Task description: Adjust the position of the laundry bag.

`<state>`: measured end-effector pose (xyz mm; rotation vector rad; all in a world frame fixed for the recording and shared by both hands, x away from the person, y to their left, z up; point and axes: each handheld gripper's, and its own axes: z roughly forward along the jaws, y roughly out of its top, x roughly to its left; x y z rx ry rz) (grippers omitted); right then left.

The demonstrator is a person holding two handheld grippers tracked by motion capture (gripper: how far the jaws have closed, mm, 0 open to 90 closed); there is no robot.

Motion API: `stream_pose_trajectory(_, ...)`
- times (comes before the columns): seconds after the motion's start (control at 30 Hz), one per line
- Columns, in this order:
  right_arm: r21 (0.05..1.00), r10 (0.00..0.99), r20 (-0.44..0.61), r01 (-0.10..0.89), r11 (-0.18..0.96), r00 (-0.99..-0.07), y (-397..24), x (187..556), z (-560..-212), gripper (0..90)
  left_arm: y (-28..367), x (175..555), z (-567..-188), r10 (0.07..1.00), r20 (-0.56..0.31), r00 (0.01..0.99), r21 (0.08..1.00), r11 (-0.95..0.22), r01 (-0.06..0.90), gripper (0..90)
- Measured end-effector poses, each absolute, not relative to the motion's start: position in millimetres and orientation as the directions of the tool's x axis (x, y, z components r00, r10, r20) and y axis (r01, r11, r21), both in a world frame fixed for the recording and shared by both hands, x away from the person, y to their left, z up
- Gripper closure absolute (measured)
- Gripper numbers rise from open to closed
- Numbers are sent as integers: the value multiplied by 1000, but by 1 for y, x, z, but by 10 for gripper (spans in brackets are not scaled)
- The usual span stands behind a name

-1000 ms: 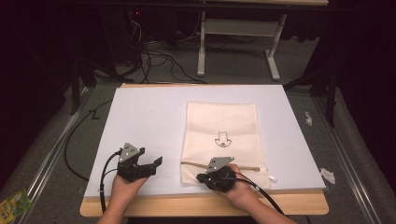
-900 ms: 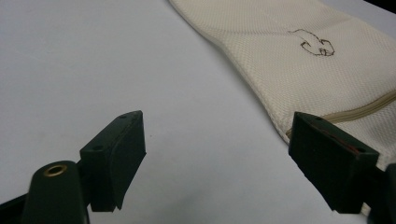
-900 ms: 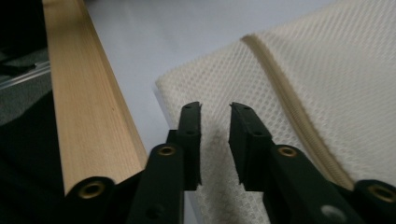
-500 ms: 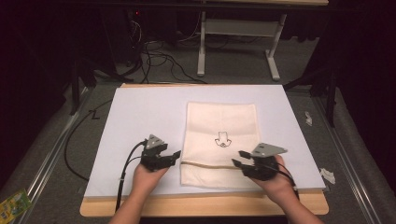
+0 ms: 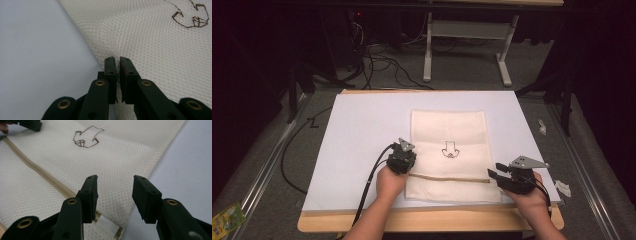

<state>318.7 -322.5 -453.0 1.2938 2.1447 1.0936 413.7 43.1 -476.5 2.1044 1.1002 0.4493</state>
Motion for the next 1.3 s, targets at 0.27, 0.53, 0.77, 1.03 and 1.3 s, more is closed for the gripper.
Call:
stream_pose_trajectory(0.27,782,876,65,569,253,-478,-325,321,-455,565,67,394,-475,824,-31,566,716,-377,588,870)
stream_pose_trajectory(0.53,753,877,128,621,218,-463,-319,321,-458,526,90,376,-475,815,-130,565,790,-260,556,492)
stream_pose_trajectory(0.77,714,877,114,653,254,-466,-319,317,-463,560,93,364,-461,771,-54,634,837,-311,450,410)
stream_pose_trajectory(1.03,679,861,141,681,275,-489,-313,316,-472,670,85,361,-460,758,-60,650,848,-305,434,353)
stream_pose_trajectory(1.3,678,857,133,677,287,-497,-311,315,-473,778,82,357,-453,753,-68,655,861,-287,420,352)
